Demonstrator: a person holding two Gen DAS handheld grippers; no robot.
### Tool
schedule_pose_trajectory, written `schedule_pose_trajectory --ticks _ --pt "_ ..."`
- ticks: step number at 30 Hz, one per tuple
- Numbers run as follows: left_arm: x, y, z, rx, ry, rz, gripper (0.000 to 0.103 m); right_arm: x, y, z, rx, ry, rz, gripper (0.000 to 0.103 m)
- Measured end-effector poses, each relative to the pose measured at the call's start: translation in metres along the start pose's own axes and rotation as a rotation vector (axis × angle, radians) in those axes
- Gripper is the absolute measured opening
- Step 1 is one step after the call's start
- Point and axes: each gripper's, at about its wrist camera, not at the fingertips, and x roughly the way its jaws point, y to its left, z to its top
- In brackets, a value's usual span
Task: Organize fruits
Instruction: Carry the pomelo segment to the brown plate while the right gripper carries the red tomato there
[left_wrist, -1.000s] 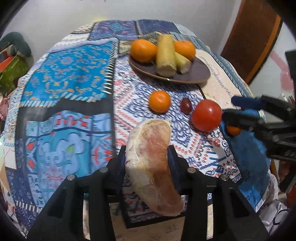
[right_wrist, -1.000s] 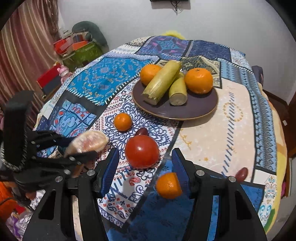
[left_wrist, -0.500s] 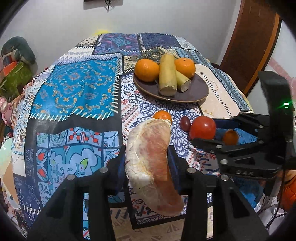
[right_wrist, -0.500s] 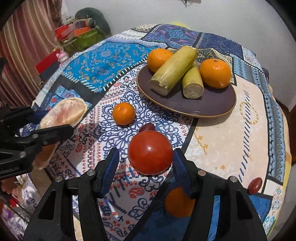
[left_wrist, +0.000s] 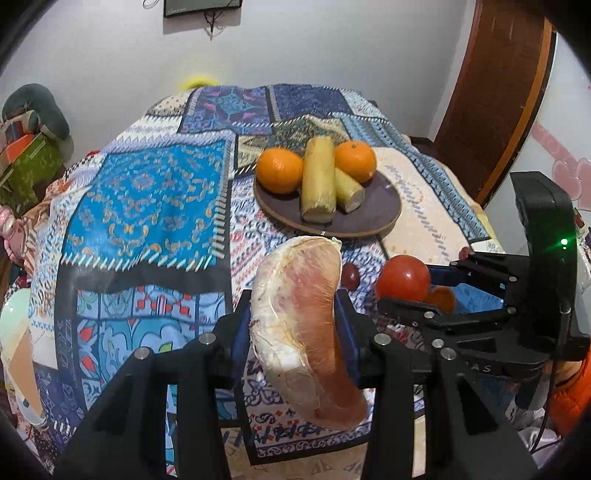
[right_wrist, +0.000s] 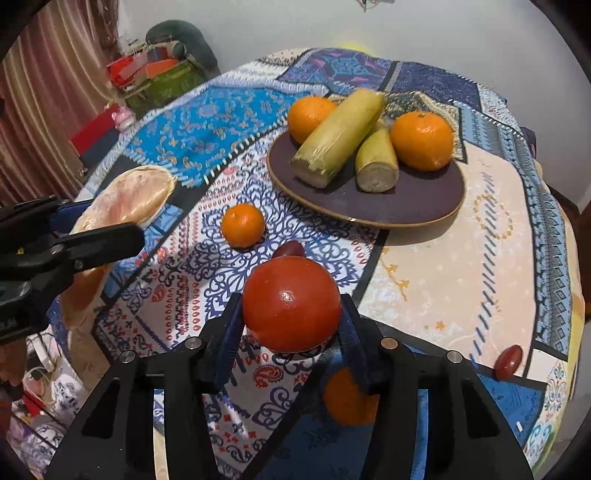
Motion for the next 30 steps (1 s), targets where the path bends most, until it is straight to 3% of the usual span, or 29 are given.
schedule_pose_trajectory --ticks 12,30 --pt "0.0 -0.026 0.042 0.042 -0.064 -0.022 0.042 -0.042 -0.037 0.018 0.062 -0.129 -0.044 0.047" --pt "0.056 -0.047 0.096 0.032 -0.089 -0.036 0.042 -0.039 -0.083 0.056 0.095 -0.23 -0.067 0.047"
